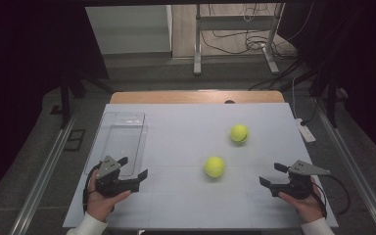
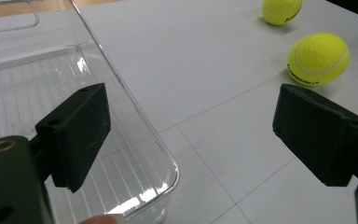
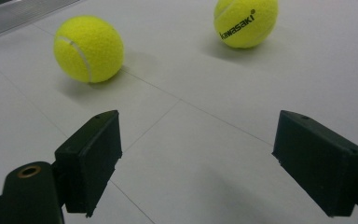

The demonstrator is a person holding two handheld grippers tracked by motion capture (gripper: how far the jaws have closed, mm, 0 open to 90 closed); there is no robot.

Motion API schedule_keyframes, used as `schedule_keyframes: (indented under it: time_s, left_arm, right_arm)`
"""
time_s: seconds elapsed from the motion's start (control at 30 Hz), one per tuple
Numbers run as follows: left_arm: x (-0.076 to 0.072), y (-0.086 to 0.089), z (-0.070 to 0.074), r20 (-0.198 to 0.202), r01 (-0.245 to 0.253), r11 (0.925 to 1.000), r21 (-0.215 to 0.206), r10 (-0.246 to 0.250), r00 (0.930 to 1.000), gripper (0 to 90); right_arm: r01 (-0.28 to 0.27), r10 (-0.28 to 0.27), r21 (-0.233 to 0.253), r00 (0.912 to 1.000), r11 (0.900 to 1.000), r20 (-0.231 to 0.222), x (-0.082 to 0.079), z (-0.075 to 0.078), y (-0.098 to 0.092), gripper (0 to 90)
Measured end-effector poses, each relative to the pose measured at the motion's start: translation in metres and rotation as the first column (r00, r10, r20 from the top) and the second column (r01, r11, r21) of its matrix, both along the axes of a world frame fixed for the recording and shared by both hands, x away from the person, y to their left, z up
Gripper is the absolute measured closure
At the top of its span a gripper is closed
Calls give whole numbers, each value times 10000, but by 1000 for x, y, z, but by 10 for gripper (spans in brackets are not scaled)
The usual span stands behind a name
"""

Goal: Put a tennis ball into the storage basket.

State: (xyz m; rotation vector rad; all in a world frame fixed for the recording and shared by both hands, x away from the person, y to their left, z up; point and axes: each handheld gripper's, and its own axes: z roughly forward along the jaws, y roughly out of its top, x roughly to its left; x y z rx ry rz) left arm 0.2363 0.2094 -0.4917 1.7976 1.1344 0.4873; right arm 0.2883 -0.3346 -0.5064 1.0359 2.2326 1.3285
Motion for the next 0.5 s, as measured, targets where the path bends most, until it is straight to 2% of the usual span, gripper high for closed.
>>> schedule_keyframes:
  time_s: [0.13, 0.27, 0.5]
  left_arm:
    - [-1, 0, 0, -67, -1, 10000, -49, 0, 10000, 123]
    - [-1, -1, 0, -132, -29, 9999, 109, 30, 9999, 122]
    - [-1, -3, 2, -259, 43, 10000, 40, -42, 9997, 117]
  right_arm:
    - [10, -10, -15, 10000, 10000, -19, 1, 0, 0, 159]
    - [-16, 16, 34, 10000, 10000, -38, 3, -1, 0, 160]
    - [24, -25, -14, 10000, 10000, -45, 1, -1, 0, 159]
